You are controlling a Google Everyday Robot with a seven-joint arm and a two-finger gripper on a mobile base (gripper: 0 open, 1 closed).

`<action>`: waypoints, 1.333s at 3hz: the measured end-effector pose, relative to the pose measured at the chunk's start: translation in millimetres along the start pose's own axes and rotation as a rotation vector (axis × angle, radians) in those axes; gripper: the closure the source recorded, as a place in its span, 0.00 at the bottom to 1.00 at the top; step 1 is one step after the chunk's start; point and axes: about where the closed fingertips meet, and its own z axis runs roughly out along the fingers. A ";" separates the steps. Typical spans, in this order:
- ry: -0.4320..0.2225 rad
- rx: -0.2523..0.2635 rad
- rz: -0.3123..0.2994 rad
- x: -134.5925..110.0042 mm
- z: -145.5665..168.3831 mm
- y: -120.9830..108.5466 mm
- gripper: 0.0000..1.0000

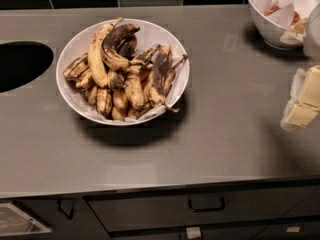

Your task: Pick banana from white bowl

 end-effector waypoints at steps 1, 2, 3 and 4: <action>-0.001 0.001 -0.001 -0.8 -0.3 -0.2 0.00; -0.030 0.003 -0.068 -30.6 -1.4 -2.0 0.00; -0.068 -0.016 -0.158 -70.8 1.7 0.9 0.00; -0.108 -0.044 -0.236 -109.2 9.6 5.0 0.00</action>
Offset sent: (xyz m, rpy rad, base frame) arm 0.0179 0.0613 0.0119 0.0137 -0.0194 0.1596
